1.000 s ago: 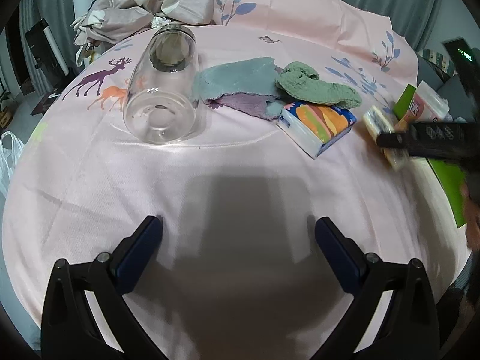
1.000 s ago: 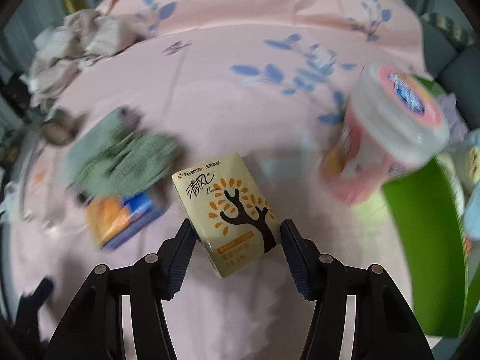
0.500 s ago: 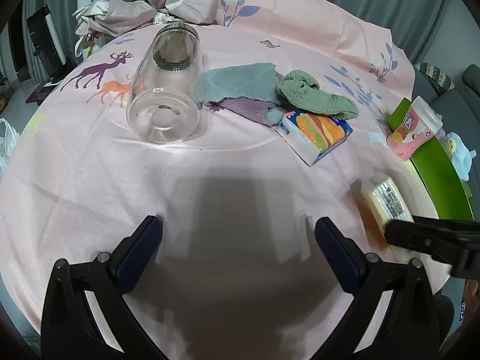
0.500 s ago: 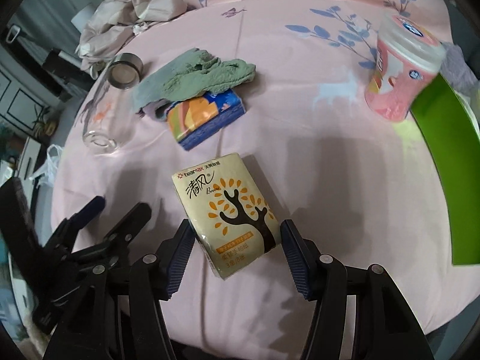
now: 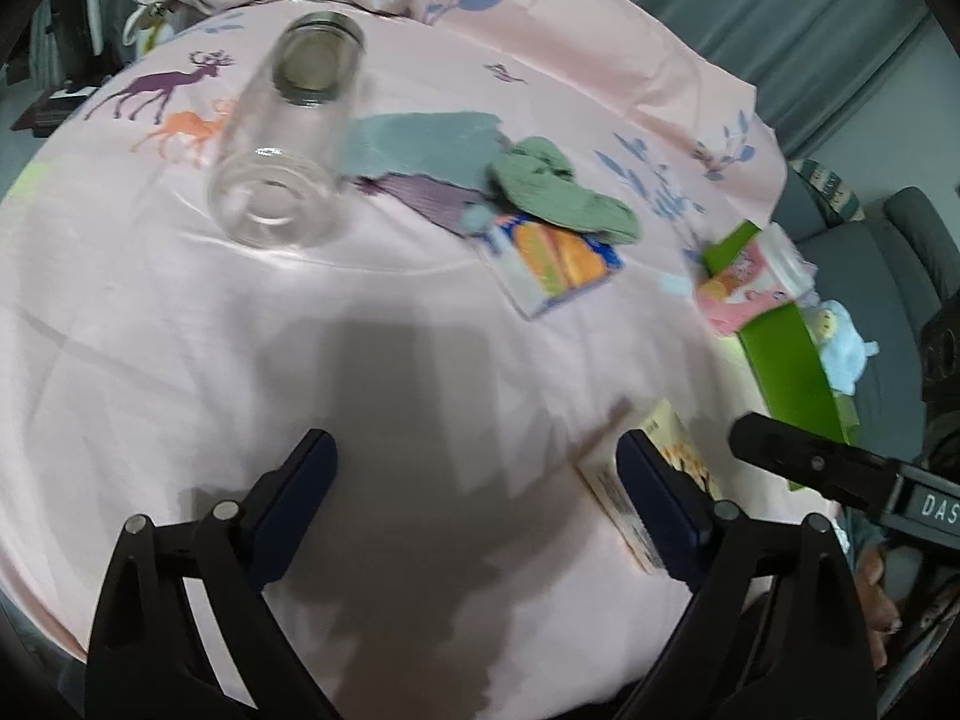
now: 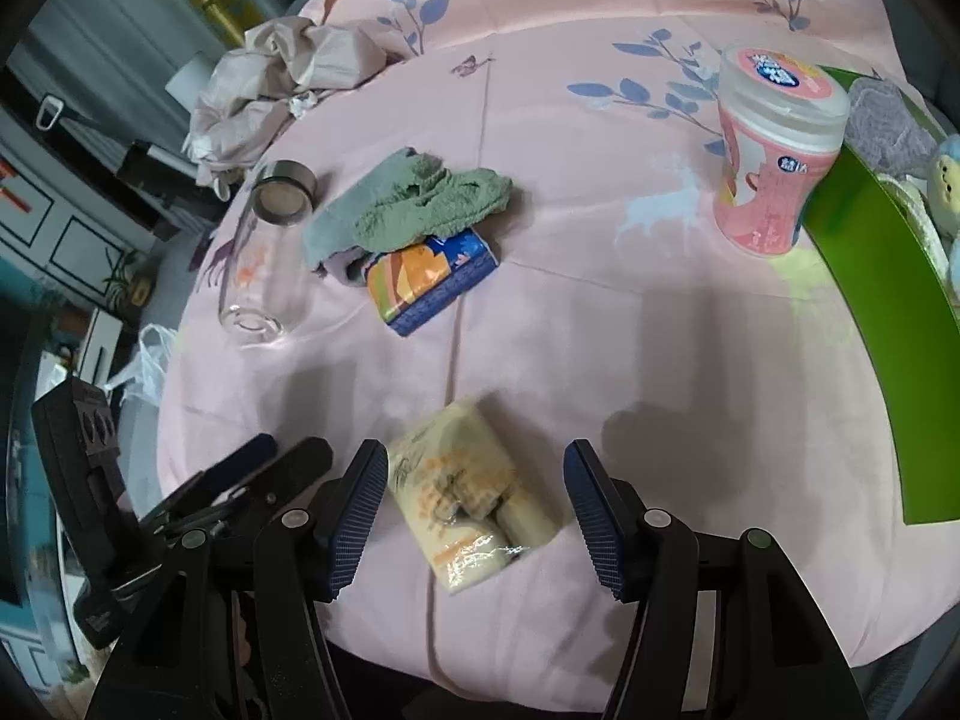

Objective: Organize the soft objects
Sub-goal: 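Close the right gripper on the yellow tissue pack and lift it, then carry the yellow tissue pack with the right gripper over the box, then lower the tissue pack into the box and open the right gripper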

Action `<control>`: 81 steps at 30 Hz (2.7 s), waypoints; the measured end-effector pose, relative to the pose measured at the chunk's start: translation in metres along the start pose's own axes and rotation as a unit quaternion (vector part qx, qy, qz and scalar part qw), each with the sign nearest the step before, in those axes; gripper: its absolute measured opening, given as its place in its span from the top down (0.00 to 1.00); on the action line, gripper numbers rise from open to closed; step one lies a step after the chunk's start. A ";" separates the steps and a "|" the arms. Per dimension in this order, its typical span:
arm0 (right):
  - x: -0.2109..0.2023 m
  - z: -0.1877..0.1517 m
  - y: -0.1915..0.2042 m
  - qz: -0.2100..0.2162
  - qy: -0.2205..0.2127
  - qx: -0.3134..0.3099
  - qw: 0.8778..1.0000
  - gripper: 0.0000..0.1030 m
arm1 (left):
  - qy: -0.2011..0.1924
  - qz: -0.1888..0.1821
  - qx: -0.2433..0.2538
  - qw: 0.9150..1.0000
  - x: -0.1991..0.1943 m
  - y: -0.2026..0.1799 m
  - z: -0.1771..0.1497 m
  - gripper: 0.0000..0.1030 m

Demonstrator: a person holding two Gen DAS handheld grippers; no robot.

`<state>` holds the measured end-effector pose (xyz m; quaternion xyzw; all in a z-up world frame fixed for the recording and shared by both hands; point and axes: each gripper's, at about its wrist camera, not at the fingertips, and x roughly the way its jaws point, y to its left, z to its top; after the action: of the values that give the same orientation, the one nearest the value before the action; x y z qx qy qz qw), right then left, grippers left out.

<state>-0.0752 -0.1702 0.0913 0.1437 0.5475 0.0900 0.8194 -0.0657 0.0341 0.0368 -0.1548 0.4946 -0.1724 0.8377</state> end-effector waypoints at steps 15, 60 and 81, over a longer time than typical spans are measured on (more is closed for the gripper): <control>0.014 -0.003 -0.019 0.063 0.014 0.028 0.998 0.39 | 0.057 -0.074 0.057 0.994 0.019 -0.059 -0.023 0.62; -0.124 0.011 -0.220 -0.065 -0.232 0.252 0.937 0.51 | 0.034 -0.169 0.317 0.933 0.096 -0.332 0.006 0.72; -0.112 0.002 -0.247 -0.086 -0.202 0.293 0.931 0.51 | 0.100 -0.152 0.294 0.938 0.121 -0.338 -0.003 0.71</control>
<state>-0.1186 -0.4370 0.1075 0.3447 0.3831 -0.1761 0.8387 -0.0594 -0.3212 0.0875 0.0434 0.4737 -0.4503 0.7556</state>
